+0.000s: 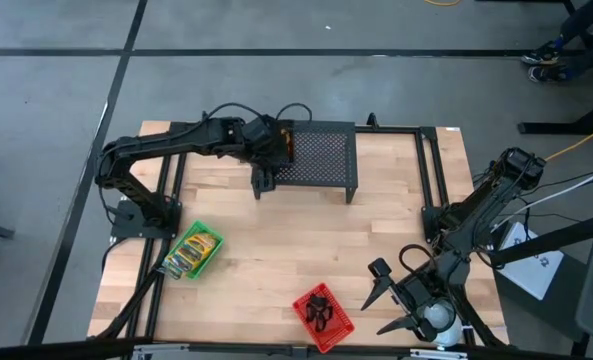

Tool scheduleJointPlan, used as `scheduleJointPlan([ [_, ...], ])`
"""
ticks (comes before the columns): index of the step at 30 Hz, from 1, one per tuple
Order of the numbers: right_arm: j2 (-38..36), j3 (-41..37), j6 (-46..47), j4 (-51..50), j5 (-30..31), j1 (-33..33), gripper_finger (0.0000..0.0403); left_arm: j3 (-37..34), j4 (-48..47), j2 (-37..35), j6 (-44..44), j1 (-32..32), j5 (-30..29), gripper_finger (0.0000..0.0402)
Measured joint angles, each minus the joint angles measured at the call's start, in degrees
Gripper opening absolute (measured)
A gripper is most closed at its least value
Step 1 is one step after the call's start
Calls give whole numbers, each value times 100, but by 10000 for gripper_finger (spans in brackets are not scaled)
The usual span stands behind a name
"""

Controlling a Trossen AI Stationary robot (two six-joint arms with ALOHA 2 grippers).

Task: Pick & Place Office Desk Supplies
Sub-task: Put the green bin on the shelf

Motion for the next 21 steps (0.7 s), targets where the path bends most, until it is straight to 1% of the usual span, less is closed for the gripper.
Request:
scheduleJointPlan([
  [5, 0, 0, 0, -45, -2, 2, 260, 0, -442, -18, -327, -499, 455, 171],
  [8, 0, 0, 5, -94, -2, 2, 260, -25, -695, -127, -537, -1091, 759, 171],
  [11, 2, 0, 32, -140, -2, 2, 260, -28, -813, -248, -938, -1941, 751, 171],
  [13, 4, 0, 32, -161, -2, 1, 260, -28, -799, -284, -1303, -2624, 429, 171],
  [16, 7, 0, 33, -181, -2, 1, 260, -109, -754, -286, -1937, -3671, -371, 171],
  [19, 7, 0, 35, -247, -23, 0, 260, -476, -669, -287, -2741, -4635, -1009, 171],
  [21, 9, 0, 44, -254, -167, 0, 260, -845, -650, -286, -3367, -5210, -1371, 171],
])
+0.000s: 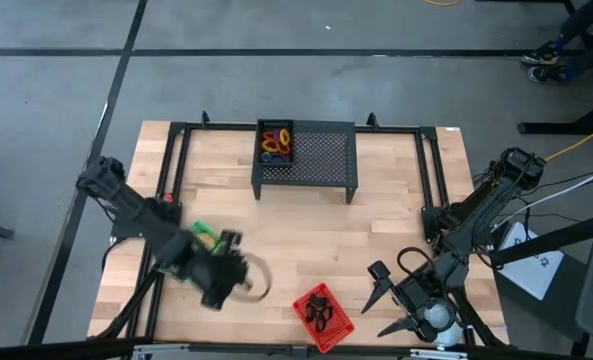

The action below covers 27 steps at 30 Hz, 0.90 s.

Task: Pick & Place Office Desk Supplies
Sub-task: Put the green bin on the shelf

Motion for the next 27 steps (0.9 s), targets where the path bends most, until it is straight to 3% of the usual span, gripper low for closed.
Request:
scheduleJointPlan([
  [5, 0, 0, 30, 19, -70, -51, 260, -1074, 42, 4, -1657, -1094, -252, 171],
  [9, 95, 0, 129, 279, 34, -141, 260, -1537, -53, -4, -2651, -1812, -686, 171],
  [17, 425, 0, 477, 842, 60, -374, 260, -1544, -585, -11, -3537, -2566, -467, 171],
  [27, 496, 0, 533, 1017, 38, -428, 260, -1544, -578, 133, -4147, -3208, -640, 171],
])
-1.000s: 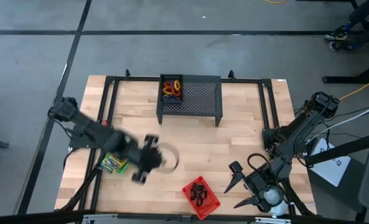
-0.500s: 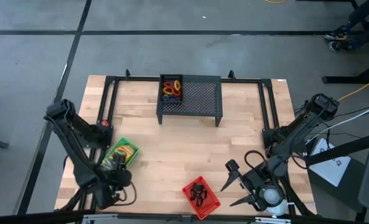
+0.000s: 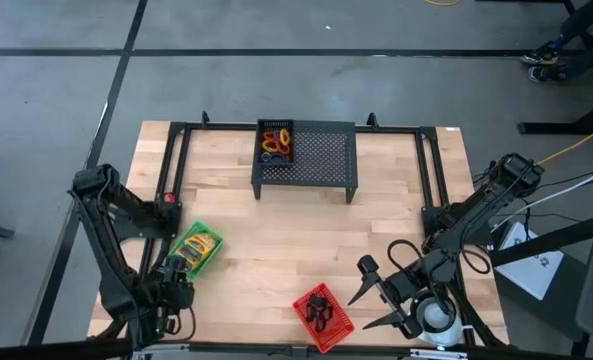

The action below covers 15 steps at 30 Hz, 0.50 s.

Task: Pick & Place Office Desk Supplies
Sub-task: Put the green bin on the shelf

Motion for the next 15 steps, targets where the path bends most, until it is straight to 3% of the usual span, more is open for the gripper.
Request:
scheduleJointPlan([
  [10, 0, 0, -20, 15, 0, 0, 260, -156, -482, 24, -92, -38, -64, 171],
  [15, 28, 0, 0, 20, 0, 0, 260, -941, 1033, -232, -23, -40, 180, 171],
])
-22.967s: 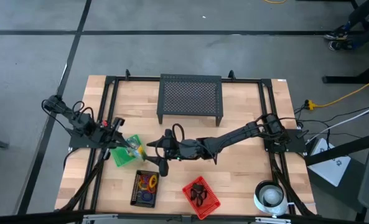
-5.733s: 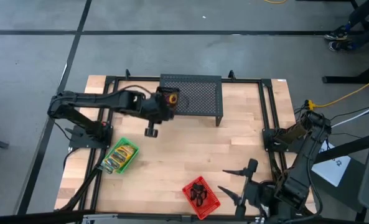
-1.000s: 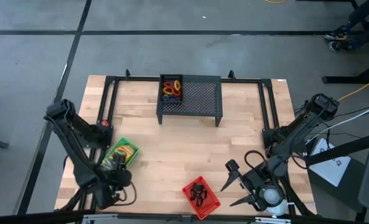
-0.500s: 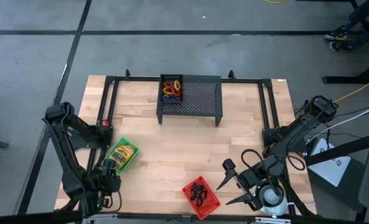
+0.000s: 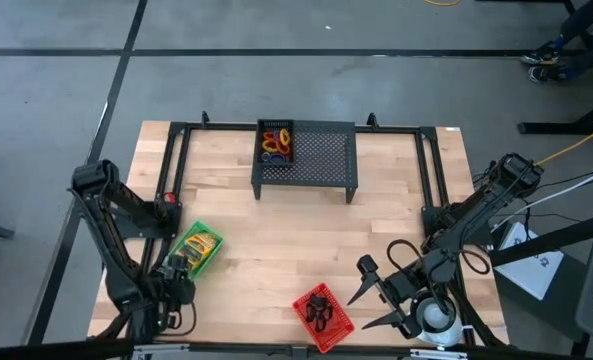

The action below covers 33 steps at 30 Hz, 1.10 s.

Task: Pick & Place Office Desk Supplies
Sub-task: Put the green bin on the shelf

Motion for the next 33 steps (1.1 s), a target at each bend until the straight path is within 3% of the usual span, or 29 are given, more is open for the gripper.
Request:
scheduleJointPlan([
  [25, 2, 0, 20, 4, 0, -166, 260, -745, -605, -245, 125, 2, -75, 171],
  [33, 2, 0, 20, 4, 0, -190, 260, -892, -653, -229, 170, 78, 401, 150],
])
